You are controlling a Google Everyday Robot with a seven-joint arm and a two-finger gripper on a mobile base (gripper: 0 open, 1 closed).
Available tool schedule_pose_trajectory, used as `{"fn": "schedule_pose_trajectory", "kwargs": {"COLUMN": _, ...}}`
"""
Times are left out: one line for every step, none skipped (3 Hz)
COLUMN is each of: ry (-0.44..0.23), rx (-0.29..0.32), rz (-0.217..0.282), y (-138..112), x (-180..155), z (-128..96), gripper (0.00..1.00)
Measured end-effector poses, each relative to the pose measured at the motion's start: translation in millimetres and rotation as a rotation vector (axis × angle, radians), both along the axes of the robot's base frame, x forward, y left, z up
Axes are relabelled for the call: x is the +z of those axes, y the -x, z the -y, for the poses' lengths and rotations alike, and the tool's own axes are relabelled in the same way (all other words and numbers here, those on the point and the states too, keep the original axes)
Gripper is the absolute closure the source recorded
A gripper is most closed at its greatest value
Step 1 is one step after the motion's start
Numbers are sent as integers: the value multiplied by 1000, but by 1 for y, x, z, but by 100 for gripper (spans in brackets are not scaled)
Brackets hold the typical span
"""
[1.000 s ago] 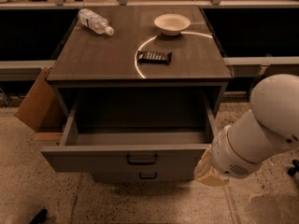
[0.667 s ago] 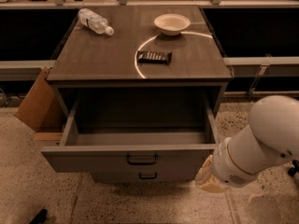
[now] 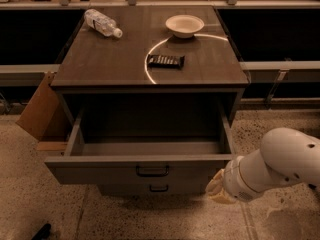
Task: Close top drawer
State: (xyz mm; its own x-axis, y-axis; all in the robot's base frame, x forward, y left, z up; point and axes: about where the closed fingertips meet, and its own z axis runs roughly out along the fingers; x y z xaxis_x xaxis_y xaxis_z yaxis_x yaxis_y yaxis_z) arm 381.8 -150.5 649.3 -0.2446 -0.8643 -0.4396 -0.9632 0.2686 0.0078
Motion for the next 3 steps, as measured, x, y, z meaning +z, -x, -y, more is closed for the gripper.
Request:
{"fn": "schedule_pose_trajectory", "kwargs": {"ry": -16, "rx": -9, "rz": 60, "y": -20, "x": -11, "z": 3, "gripper": 100}}
{"fn": "schedule_pose_trajectory", "kwargs": {"ry": -36, "rx": -19, "rz": 110, "y": -37, "x": -15, "z": 2, "gripper": 100}}
{"fn": "schedule_pose_trajectory", "kwargs": {"ry": -49, "rx": -28, "rz": 139, "y": -52, "x": -20, "z": 0, "gripper": 100}}
